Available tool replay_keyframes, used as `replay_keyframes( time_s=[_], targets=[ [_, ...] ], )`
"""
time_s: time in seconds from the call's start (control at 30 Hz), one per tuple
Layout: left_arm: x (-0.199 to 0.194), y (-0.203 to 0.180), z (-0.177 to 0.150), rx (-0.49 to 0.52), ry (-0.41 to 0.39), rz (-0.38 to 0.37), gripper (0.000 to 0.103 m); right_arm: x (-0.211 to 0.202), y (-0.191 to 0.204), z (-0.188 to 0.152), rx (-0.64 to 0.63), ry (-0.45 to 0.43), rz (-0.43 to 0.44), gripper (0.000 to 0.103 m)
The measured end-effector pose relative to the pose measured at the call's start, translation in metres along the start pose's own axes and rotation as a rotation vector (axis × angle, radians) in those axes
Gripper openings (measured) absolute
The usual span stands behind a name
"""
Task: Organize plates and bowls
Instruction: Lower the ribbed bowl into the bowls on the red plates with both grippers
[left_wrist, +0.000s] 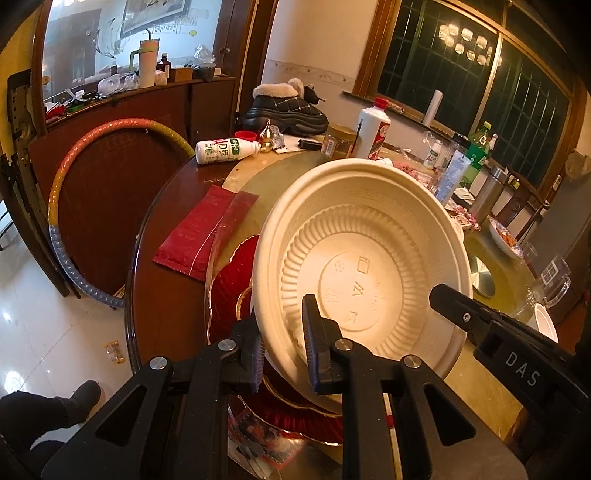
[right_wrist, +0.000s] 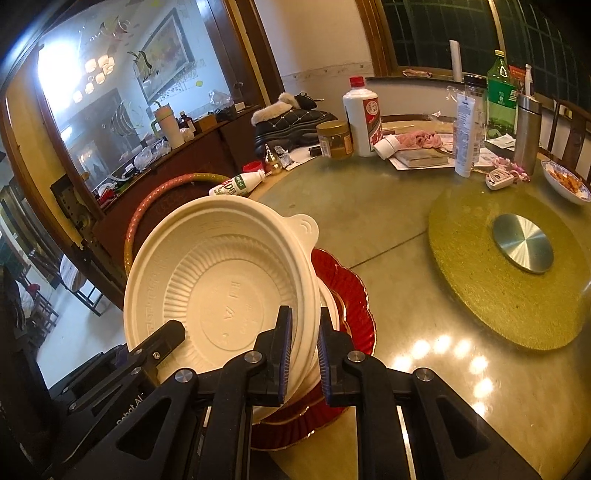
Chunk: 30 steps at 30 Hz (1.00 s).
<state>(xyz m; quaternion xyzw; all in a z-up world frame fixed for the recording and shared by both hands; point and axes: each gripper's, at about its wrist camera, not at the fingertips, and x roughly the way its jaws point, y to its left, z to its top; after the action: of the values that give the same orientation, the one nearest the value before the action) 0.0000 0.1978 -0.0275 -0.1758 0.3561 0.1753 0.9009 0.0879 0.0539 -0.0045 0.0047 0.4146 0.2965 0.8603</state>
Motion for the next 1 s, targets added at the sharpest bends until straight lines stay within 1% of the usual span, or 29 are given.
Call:
replay_keyframes(
  time_s=[0.27, 0.43, 0.77, 1.0],
  targets=[
    [0.014, 0.003, -0.002, 0.003, 0.045, 0.018, 0.016, 0.017, -0.002, -0.002, 0.007, 0.054, 0.005, 0.014],
    [0.012, 0.0, -0.003, 0.022, 0.032, 0.036, 0.016, 0.022, -0.003, -0.003, 0.003, 0.07, 0.004, 0.017],
    [0.01, -0.001, -0.002, 0.039, 0.016, 0.052, 0.016, 0.023, 0.0, -0.003, -0.012, 0.073, -0.009, 0.017],
    [0.011, 0.001, -0.001, 0.025, 0.019, 0.058, 0.016, 0.023, 0.001, -0.003, -0.01, 0.071, -0.004, 0.017]
  ],
)
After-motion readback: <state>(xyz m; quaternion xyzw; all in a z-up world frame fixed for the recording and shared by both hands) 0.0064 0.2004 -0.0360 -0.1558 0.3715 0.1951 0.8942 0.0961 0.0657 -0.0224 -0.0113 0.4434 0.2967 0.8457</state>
